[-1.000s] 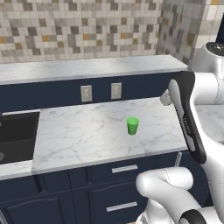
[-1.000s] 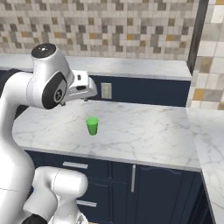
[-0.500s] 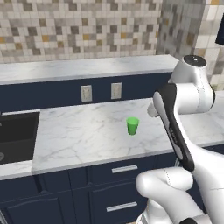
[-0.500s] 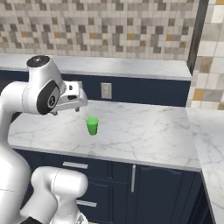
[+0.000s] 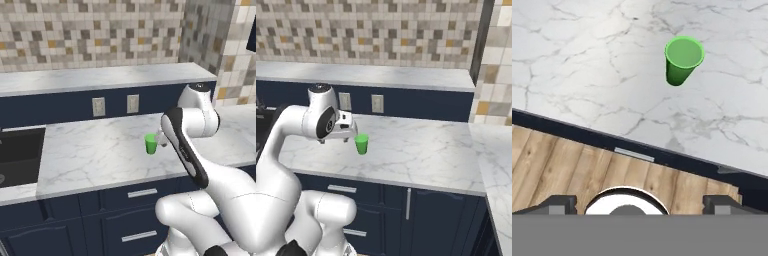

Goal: Place the pitcher and cup on the dining counter for serving.

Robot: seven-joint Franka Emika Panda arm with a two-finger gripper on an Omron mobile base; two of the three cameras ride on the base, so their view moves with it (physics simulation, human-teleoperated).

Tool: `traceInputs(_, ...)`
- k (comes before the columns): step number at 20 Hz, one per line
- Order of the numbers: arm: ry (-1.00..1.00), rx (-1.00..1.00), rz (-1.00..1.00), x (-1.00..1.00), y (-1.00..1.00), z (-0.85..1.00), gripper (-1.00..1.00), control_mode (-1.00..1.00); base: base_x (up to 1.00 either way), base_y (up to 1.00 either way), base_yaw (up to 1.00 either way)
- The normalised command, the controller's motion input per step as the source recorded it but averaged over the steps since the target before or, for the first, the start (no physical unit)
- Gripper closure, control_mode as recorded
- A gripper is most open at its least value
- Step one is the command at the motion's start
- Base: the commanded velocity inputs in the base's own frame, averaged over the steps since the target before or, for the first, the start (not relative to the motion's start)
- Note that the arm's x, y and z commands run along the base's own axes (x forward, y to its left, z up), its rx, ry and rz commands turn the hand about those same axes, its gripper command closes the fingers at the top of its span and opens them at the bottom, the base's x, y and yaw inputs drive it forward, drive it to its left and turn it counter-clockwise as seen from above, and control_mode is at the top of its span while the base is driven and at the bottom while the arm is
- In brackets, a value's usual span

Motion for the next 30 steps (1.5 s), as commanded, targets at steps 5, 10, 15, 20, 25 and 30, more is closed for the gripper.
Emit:
traceInputs(5,0.11,0.07,-0.07,0.65,0.0,-0.3,-1.0,-1.0,0.0,0.0,0.0)
traceInputs(10,0.05,0.0,-0.11,0.36,-0.18,0.0,-1.0,-1.0,0.0,0.0,0.0)
traceInputs(15,0.0,0.0,-0.13,0.18,-0.37,0.0,-1.0,-1.0,0.0,0.0,0.0)
traceInputs(20,0.02,0.0,-0.11,0.19,-0.25,-0.16,-1.0,-1.0,0.0,0.0,0.0)
traceInputs(25,0.01,0.0,-0.02,0.27,-0.01,-0.33,-1.0,-1.0,0.0,0.0,0.0)
traceInputs(30,0.0,0.0,0.0,0.35,0.0,-0.29,-1.0,-1.0,0.0,0.0,0.0)
